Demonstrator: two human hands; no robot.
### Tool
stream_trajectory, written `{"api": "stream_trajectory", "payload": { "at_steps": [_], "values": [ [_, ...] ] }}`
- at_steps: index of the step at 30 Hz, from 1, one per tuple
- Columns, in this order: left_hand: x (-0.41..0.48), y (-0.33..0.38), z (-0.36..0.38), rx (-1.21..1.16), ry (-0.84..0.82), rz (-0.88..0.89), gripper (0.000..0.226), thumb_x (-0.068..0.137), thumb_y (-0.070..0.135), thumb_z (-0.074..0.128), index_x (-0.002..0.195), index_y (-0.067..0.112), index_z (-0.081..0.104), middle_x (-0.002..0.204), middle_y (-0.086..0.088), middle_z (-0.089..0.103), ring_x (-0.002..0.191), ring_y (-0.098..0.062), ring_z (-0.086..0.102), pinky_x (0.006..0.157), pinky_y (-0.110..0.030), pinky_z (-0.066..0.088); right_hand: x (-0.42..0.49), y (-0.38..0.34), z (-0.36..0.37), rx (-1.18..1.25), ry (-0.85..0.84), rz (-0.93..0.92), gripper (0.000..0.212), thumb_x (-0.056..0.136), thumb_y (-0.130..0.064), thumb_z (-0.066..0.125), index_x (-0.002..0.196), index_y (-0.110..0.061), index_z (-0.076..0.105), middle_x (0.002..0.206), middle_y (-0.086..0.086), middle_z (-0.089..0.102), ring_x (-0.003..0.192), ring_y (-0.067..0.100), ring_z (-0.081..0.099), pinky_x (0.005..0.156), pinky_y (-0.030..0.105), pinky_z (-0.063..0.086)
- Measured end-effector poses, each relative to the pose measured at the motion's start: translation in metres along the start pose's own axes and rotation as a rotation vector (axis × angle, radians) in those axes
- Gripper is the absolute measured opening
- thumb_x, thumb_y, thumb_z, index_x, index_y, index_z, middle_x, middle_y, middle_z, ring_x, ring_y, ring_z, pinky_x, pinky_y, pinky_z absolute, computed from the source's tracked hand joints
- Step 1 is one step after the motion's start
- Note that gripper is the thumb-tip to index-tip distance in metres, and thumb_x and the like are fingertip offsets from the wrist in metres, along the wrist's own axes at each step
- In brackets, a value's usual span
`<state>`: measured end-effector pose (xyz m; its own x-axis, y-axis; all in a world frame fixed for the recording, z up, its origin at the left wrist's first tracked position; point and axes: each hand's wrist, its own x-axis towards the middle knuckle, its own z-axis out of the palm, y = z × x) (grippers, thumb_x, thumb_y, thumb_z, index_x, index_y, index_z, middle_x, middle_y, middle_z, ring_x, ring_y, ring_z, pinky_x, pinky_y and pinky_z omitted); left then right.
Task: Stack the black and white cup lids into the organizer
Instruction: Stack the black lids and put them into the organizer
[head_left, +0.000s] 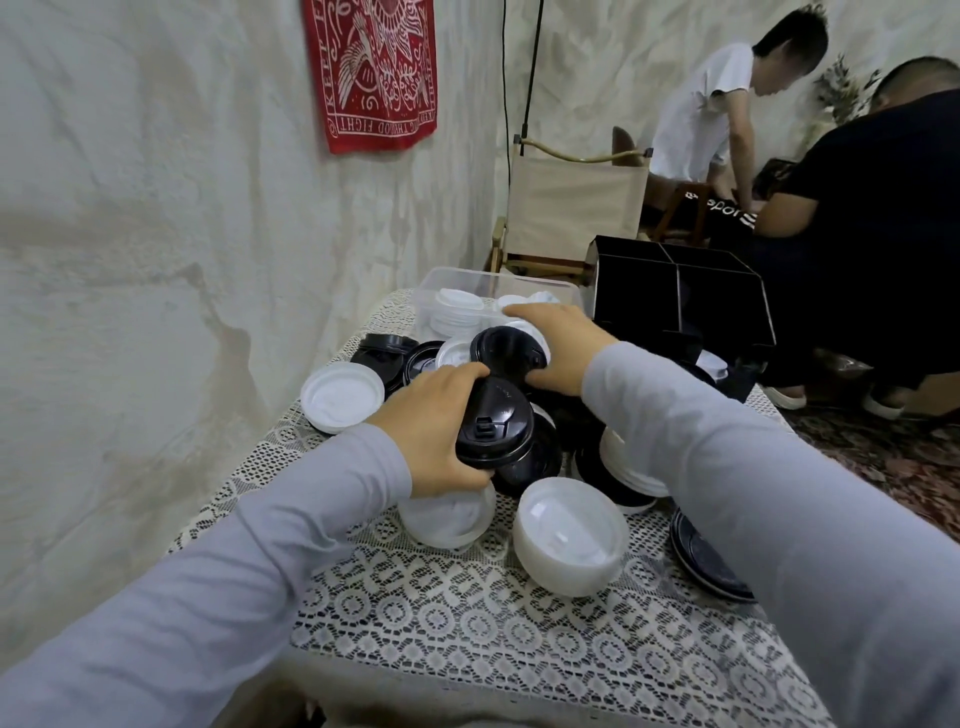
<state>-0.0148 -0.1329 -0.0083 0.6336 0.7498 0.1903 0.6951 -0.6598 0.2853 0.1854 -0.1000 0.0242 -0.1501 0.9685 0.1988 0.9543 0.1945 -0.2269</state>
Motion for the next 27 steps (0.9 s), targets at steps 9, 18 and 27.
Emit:
{"api": "stream_trajectory", "payload": {
  "at_steps": [9,18,27],
  "values": [
    [-0.004,-0.013,0.003,0.046,0.008,-0.045,0.086,0.054,0.052,0.062,0.13,0.024,0.034,0.118,0.0,0.048,0.105,-0.024,0.048,0.091,-0.04,0.044,0.019,-0.008,0.003,-0.35,-0.272,-0.059,0.106,0.068,-0.024,0.08,0.149,-0.034,0.013,0.154,-0.003,0.023,0.141,0.022,0.02,0.111,0.047,0.028],
    [-0.002,-0.005,0.001,0.062,-0.015,-0.036,0.087,0.061,0.044,0.071,0.135,0.023,0.031,0.122,-0.001,0.045,0.109,-0.024,0.045,0.095,-0.039,0.042,0.004,-0.008,-0.001,-0.23,-0.155,-0.08,0.092,0.063,-0.028,0.082,0.137,-0.023,0.027,0.133,0.003,0.04,0.118,0.025,0.046,0.097,0.04,0.042],
    [-0.002,0.004,-0.012,0.075,0.029,-0.028,0.094,0.067,0.038,0.074,0.143,0.017,0.022,0.134,-0.005,0.039,0.12,-0.028,0.04,0.101,-0.041,0.036,-0.023,0.004,-0.009,0.243,0.046,0.011,0.092,0.063,-0.018,0.084,0.139,-0.015,0.032,0.133,0.003,0.031,0.122,0.013,0.036,0.101,0.017,0.029]
  ]
}}
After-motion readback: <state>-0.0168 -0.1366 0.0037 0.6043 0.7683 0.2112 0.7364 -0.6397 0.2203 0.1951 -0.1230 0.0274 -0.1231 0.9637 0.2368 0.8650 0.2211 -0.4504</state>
